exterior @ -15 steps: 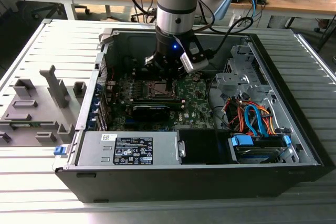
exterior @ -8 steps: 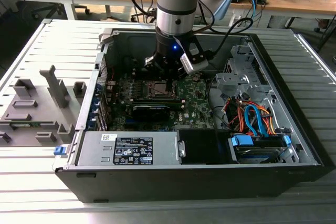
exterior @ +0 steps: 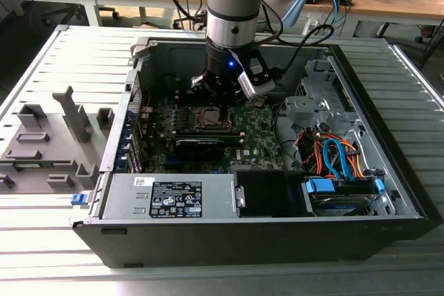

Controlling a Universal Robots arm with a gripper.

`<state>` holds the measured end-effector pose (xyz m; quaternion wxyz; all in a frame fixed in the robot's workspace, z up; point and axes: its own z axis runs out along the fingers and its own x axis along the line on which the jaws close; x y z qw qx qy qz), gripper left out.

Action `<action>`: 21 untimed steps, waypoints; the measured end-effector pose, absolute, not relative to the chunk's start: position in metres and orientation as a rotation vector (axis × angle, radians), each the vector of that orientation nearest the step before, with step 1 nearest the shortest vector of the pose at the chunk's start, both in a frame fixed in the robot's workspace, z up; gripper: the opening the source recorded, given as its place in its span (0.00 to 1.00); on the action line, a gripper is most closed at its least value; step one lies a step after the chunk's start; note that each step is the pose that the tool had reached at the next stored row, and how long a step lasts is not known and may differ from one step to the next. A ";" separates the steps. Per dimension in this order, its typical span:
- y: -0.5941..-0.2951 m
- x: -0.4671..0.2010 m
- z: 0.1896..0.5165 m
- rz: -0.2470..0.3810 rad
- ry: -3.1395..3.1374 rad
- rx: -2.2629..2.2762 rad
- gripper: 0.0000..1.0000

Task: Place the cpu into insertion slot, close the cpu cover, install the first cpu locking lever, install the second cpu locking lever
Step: 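Install the second cpu locking lever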

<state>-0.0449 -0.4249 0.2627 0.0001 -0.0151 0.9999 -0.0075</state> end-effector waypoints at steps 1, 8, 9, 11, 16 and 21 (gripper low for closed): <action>-0.425 -0.045 0.261 -0.024 3.141 -0.047 0.11; -0.425 -0.045 0.255 -0.024 3.141 -0.047 0.11; -0.425 -0.045 0.255 -0.024 3.141 -0.047 0.11; -0.425 -0.045 0.255 -0.024 3.141 -0.047 0.11; -0.425 -0.045 0.250 -0.024 3.141 -0.047 0.11; -0.425 -0.045 0.250 -0.024 3.141 -0.047 0.11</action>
